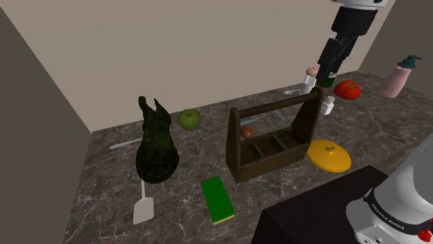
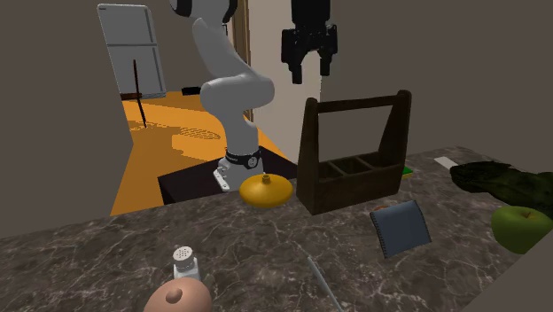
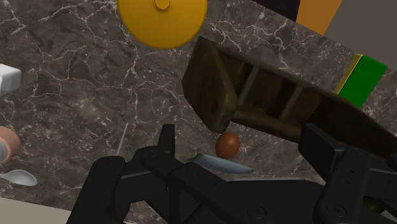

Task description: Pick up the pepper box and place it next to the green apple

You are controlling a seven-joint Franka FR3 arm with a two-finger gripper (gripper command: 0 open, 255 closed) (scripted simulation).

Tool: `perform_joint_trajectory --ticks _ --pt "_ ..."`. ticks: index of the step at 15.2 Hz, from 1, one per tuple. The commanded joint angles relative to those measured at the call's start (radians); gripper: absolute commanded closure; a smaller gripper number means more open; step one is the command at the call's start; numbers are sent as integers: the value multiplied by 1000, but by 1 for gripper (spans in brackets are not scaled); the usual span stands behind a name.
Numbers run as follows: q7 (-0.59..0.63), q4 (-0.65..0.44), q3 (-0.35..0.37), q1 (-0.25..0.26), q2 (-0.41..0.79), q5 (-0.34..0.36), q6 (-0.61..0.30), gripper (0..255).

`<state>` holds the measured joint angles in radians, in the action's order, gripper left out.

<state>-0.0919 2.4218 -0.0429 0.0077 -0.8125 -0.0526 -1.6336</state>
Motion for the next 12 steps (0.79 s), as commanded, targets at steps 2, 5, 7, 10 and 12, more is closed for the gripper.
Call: perform_joint_trajectory --ticks 2,5,7,10,12 --pt "-17 5 -14 -8 15 17 -20 0" --pt "-68 12 -56 -31 68 64 -81 0" --pt "-100 11 -84 -46 108 94 -122 0" --pt "-147 1 -126 -67 175 134 -185 0" --pt "-177 -11 -154 -80 224 157 -227 0"
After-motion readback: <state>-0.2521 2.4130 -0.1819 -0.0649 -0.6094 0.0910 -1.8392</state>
